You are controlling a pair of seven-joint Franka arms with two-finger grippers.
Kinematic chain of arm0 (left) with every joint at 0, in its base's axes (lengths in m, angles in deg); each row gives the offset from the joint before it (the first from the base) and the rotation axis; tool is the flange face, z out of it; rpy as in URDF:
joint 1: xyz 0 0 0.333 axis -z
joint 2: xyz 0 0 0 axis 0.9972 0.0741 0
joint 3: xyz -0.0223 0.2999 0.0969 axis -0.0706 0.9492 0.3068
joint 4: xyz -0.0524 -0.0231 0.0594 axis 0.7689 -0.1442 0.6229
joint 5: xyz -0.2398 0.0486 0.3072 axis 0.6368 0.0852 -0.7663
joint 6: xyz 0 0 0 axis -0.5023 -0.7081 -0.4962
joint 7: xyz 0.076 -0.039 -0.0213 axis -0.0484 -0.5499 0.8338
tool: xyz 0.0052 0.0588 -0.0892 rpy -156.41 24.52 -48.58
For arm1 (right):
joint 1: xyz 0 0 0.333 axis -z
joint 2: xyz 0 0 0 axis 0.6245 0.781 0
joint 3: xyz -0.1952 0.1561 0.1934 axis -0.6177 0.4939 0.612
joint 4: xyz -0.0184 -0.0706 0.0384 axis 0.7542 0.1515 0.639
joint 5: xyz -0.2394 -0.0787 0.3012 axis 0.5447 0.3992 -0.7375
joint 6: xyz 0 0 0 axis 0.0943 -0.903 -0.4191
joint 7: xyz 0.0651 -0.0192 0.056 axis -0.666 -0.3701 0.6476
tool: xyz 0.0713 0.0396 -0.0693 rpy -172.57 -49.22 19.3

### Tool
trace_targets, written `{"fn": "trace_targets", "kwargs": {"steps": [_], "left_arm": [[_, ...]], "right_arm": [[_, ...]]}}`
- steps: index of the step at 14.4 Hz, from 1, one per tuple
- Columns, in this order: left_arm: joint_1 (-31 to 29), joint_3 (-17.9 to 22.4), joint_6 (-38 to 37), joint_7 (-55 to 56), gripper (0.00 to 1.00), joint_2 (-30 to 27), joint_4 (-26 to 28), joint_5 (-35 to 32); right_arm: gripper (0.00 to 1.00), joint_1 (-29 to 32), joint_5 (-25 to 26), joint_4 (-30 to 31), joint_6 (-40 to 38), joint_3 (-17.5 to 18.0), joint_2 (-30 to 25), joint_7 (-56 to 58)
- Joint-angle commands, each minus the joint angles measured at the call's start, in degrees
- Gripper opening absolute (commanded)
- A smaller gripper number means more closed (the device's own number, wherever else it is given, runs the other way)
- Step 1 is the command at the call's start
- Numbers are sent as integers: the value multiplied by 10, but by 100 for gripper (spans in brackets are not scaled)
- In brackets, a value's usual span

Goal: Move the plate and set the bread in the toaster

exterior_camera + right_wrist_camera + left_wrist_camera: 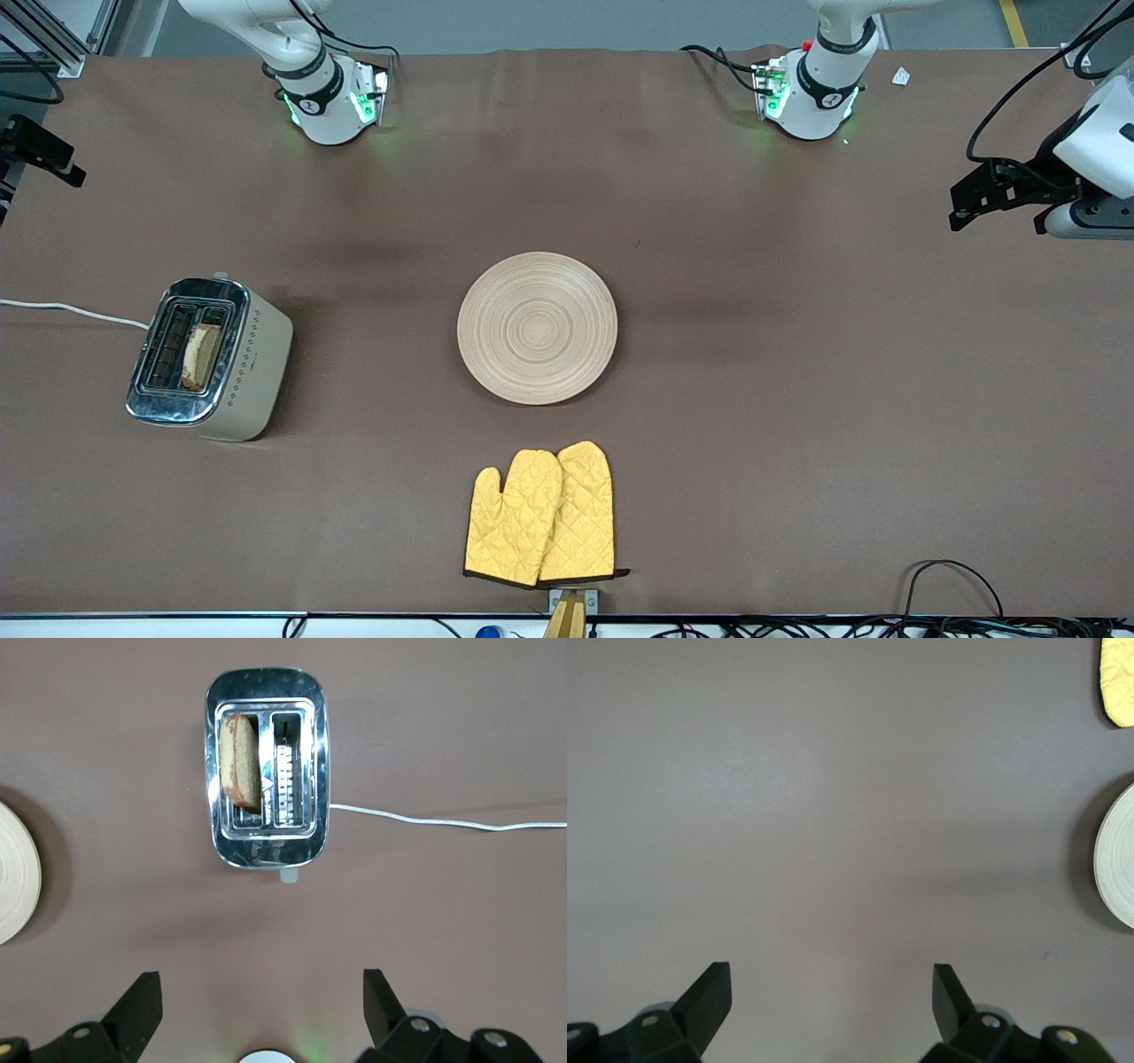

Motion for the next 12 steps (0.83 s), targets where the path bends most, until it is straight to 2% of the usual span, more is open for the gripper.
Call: {"fn": "trace_targets", "kwargs": {"steps": [1,3,12], "left_arm": [[-5,2,-9,-11,100,-3,-13,-2],[-8,3,-9,-10,100,-2,-14,-2],[-10,2,-16,-10,100,6,-23,-3]], "right_arm": [[100,-8,-10,6,-5,23,-6,-6],[100,-8,-6,8,-6,46,-6,-14],[100,-20,-7,-4,-32,51,-4,-15]]}}
